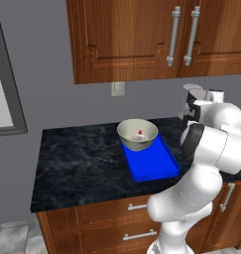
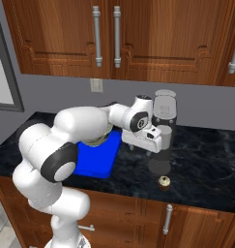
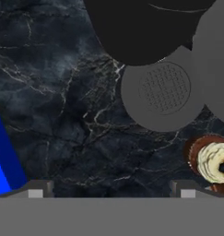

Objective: Place the bowl with cake and the cupcake onto the tray.

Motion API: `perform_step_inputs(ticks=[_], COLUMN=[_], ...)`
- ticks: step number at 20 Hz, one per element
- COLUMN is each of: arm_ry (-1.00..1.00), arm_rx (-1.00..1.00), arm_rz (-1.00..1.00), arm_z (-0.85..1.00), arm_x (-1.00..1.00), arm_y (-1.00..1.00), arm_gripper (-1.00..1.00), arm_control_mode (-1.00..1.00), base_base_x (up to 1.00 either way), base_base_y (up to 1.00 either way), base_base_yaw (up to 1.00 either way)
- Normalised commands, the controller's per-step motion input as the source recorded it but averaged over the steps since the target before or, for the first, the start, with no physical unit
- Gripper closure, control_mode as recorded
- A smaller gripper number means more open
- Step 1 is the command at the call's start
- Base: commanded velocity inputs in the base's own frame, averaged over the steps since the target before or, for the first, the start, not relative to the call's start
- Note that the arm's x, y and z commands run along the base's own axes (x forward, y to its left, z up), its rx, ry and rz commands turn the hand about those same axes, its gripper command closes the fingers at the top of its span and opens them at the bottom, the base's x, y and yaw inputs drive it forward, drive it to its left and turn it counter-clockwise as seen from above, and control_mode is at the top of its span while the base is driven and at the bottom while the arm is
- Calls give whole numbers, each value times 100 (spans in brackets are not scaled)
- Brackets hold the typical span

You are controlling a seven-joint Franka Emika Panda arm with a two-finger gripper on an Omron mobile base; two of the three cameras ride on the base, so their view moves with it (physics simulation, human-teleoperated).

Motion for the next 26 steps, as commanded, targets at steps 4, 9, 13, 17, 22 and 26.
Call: perform_step_inputs(ticks=[4,9,13,17,22,26], arm_ry=[1,0,0,0,0,1], arm_rx=[-5,-4,0,0,0,0], arm_rz=[0,0,0,0,0,0], arm_z=[-20,-20,-17,-12,-10,-8], arm_x=[-10,-17,-25,-28,-20,-1], arm_y=[-45,-42,-43,-39,-40,-39], arm_gripper=[-100,-100,-100,-100,-100,-100], arm_control_mode=[-100,-100,-100,-100,-100,-100], base_base_x=[0,0,0,0,0,0], base_base_y=[0,0,0,0,0,0], base_base_yaw=[0,0,0,0,0,0])
